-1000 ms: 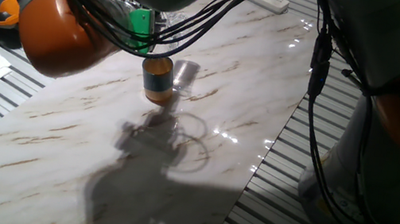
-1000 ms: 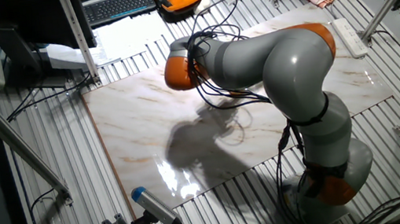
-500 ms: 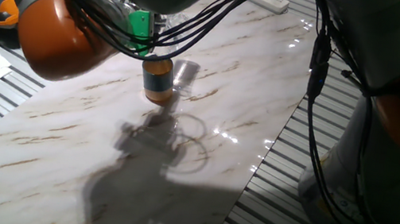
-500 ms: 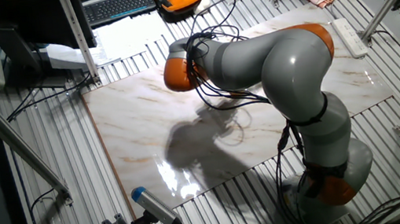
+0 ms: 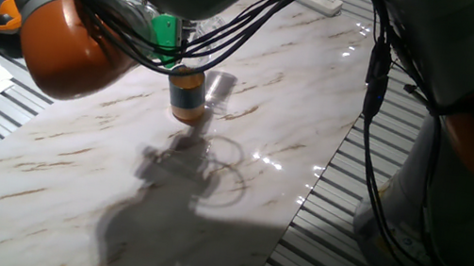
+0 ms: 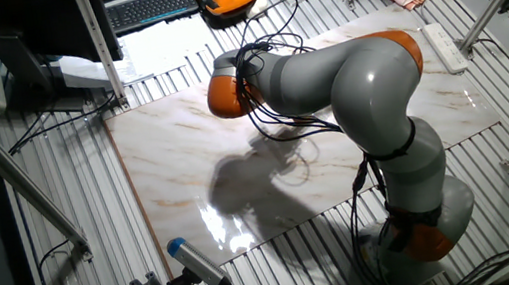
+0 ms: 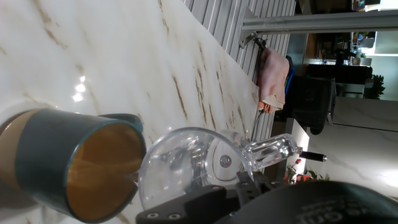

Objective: Pour the water from one cup into another empty cup

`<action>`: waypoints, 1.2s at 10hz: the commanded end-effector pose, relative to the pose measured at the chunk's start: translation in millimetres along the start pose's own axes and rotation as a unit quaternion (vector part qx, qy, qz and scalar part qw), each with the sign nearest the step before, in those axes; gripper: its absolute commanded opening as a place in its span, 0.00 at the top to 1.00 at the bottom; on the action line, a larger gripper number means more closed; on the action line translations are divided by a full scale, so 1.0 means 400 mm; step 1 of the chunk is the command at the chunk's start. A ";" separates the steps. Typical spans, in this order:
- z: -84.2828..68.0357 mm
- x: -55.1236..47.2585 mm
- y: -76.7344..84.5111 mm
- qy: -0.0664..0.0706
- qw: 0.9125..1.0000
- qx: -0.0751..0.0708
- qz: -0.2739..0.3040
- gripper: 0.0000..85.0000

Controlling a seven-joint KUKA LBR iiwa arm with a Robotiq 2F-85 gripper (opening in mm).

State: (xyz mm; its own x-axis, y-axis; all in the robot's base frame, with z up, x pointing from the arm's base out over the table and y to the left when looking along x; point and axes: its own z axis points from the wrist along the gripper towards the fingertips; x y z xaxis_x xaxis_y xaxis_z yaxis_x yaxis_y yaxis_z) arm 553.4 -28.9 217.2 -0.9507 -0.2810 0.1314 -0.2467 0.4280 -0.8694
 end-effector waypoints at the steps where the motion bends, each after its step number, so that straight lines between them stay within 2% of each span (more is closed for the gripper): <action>1: 0.000 0.000 0.000 0.000 1.000 0.001 0.000 1.00; 12: -0.010 0.001 0.002 0.001 1.000 0.007 -0.002 1.00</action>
State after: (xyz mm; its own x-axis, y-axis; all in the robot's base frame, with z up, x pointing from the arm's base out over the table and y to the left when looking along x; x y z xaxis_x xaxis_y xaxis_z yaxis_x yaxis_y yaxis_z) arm 551.9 -25.2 218.4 -0.9500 -0.2808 0.1363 -0.2482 0.4148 -0.8754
